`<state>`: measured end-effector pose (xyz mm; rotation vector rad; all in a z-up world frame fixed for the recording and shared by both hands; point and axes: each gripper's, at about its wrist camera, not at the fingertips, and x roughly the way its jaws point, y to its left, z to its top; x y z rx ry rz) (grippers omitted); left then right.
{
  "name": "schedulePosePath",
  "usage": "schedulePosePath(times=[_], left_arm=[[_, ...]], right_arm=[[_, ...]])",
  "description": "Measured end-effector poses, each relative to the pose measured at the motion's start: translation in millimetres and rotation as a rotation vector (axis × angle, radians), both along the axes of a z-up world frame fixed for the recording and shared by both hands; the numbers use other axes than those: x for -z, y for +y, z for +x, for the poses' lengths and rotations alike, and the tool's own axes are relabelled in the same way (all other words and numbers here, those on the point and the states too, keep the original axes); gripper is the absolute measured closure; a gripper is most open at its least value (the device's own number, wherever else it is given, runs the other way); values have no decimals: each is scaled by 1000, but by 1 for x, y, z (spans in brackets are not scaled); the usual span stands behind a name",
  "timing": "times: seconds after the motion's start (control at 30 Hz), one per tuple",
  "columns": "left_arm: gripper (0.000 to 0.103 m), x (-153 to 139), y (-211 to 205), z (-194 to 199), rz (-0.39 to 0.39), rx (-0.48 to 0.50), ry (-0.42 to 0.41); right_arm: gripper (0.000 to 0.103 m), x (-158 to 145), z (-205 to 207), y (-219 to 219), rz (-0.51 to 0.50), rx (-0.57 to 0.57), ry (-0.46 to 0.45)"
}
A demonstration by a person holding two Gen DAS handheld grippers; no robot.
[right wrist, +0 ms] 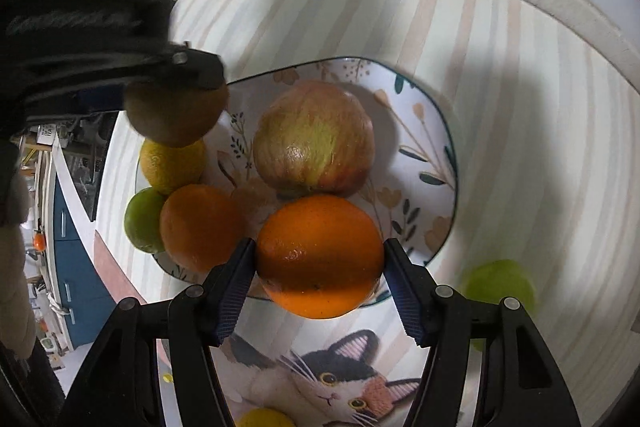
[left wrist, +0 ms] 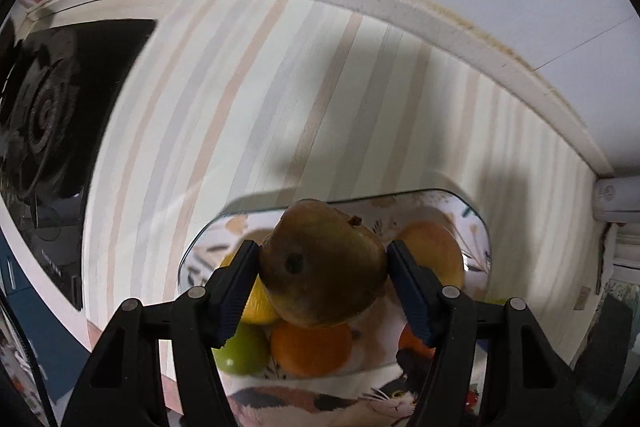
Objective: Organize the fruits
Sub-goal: 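Lower both fruits onto the deer plate and open both tools, then lift both tools back from the plate above the counter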
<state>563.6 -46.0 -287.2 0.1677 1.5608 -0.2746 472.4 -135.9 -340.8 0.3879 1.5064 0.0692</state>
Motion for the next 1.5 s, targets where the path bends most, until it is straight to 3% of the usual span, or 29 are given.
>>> schedulePosePath(times=[0.3,0.37,0.47,0.53,0.77,0.9,1.17,1.5], left_arm=[[38,34,-5,8,15,8,116],[35,33,-4,6,9,-1,111],[8,25,1,2,-9,-10,91],[8,20,4,-2,-19,-18,82],[8,-4,34,-35,-42,-67,2],[8,-11,46,-56,-12,-89,-36],[8,-37,73,-99,-4,-154,-127],[8,-76,77,-160,-14,-176,-252]], right_arm=[[34,14,2,-6,69,16,36],[26,14,2,-9,81,21,49],[19,7,0,-15,84,21,50],[9,2,-2,-20,79,20,59],[9,-20,-16,-28,-42,-25,32],[9,-26,-25,-32,-106,-52,28],[9,-60,-51,-28,-167,-96,-46],[9,-116,-98,-16,-204,-142,-167]])
